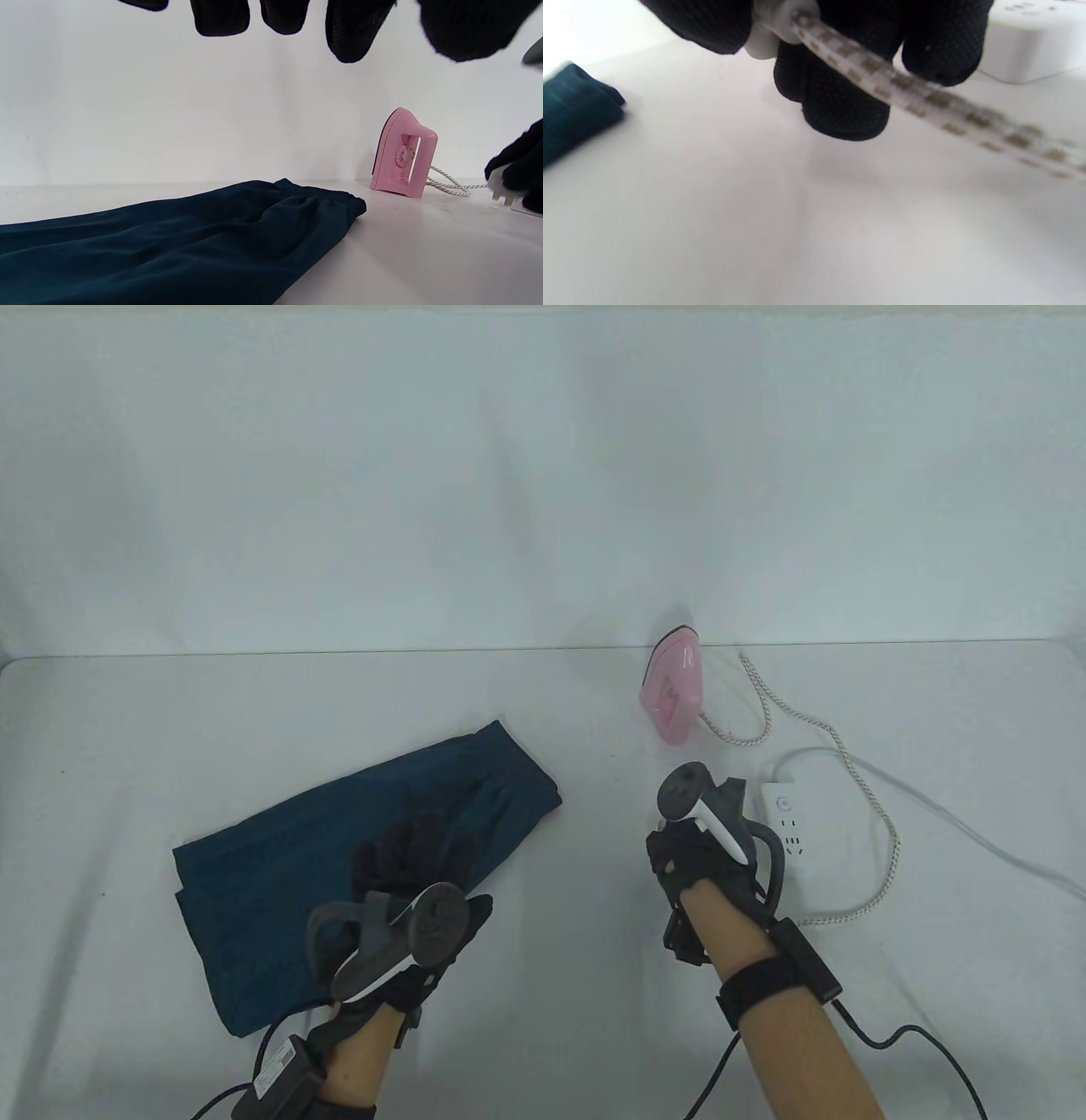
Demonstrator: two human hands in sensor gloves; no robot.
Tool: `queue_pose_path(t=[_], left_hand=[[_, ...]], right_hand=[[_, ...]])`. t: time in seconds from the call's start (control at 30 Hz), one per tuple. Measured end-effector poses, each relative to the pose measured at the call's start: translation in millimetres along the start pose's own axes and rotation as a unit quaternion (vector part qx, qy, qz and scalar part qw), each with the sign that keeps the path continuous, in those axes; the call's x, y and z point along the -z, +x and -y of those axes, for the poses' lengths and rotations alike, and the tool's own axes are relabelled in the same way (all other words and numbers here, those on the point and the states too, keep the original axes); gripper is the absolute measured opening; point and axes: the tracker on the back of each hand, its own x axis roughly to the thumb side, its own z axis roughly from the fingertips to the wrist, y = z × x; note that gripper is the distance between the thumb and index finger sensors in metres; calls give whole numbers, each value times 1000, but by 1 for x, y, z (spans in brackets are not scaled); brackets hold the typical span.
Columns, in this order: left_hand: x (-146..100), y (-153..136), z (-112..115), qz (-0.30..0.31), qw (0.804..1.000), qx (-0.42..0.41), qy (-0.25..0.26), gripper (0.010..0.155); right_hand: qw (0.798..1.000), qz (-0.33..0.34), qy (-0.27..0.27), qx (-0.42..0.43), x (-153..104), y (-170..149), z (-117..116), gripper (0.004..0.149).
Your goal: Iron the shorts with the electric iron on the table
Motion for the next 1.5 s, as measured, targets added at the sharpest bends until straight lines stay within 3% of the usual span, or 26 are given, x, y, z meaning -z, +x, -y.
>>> queue_pose_path(t=[0.27,0.47,0.8,1.5], left_hand=[[1,0,3,-5,1000,10,-18,72],[1,1,4,-8,1000,11,-25,72],[0,-1,6,-17,999,9,-37,71],[2,-5,10,-23,999,8,-31,71]], right_hand=[[995,54,-22,79,-18,-43,34,71],[994,64,-65,52,-20,-83,46,69],[995,4,-92,33,-6,-131,43,68],[996,-44,-71,18,2,-140,30,69]])
